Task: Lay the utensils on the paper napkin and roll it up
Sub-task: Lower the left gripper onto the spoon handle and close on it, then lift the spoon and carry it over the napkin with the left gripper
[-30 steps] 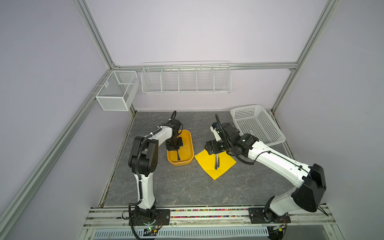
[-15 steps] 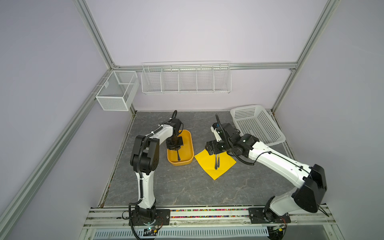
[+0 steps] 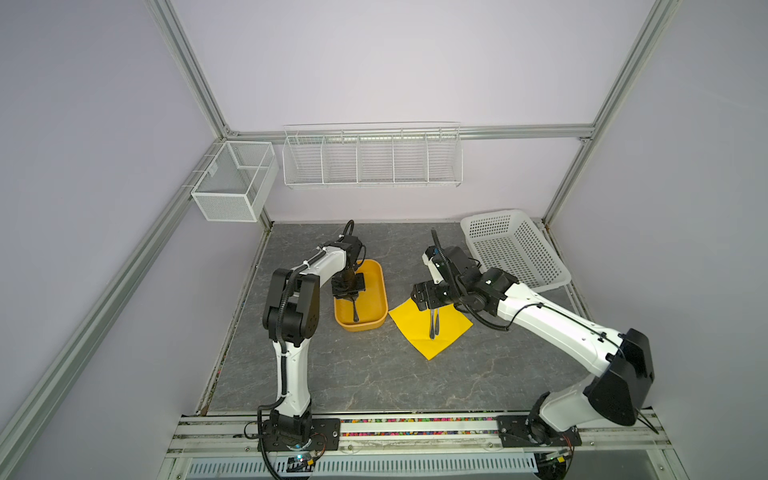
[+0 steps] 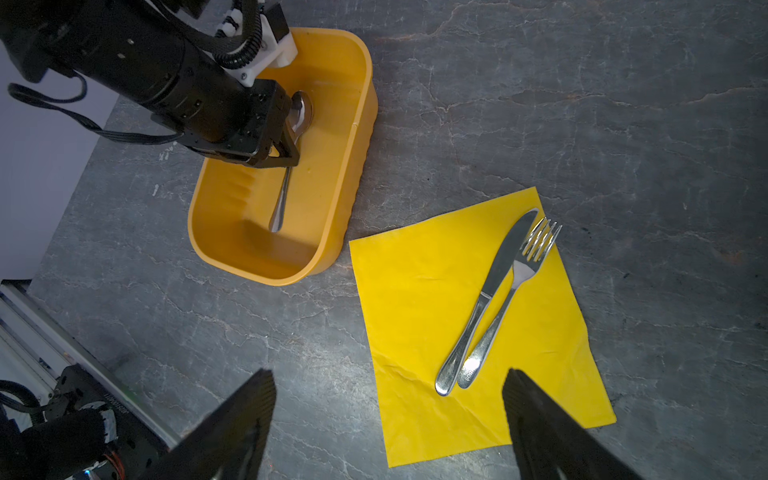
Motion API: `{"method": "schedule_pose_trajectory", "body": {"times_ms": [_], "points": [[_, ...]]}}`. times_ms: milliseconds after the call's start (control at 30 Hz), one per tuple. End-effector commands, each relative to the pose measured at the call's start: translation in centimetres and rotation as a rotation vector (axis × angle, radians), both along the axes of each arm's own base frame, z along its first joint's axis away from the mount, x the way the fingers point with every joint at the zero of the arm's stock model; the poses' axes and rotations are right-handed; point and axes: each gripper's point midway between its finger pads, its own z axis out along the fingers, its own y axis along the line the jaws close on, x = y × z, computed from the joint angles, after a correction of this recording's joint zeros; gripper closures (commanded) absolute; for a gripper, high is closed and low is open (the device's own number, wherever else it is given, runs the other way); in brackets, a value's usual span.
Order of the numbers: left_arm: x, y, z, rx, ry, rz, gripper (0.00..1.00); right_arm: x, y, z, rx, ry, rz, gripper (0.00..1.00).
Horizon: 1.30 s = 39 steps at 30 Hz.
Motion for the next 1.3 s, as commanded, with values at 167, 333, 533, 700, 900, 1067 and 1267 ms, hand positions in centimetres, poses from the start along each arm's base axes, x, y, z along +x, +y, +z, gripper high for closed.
{"method": "schedule_pose_trajectory", "body": {"times_ms": [167,333,533,700,900,1067,1267], "points": [[-2.4,1.1,-0.4,0.049,0.054,-0.038,0.97,-0.8,-1.5,0.1,-0.011,-0.005,-0.038,0.11],[-2.4,0.9,2.4,0.029,0.014,-0.042,0.98,-0.3,-2.4,-0.3,-0.034,-0.035,-0.083,0.11],[-3.2,0.9,4.8,0.025,-0.022,-0.05,0.99,-0.1,-2.4,-0.8,-0.021,-0.021,-0.118,0.11],[-3.1,0.6,7.3,0.007,-0.058,-0.065,0.99,0.4,-2.5,-0.4,-0.016,-0.046,-0.134,0.11],[-3.1,-1.0,10.6,0.018,-0.124,-0.089,0.99,0.8,-3.6,-0.5,-0.012,-0.049,-0.195,0.11],[-3.1,-6.1,13.2,-0.043,-0.174,-0.175,0.99,0.6,-4.4,-1.6,0.014,-0.011,-0.225,0.11],[-4.4,-12.8,12.5,-0.11,-0.152,-0.266,0.98,0.6,-6.5,-2.8,0.041,0.018,-0.312,0.11]]}}
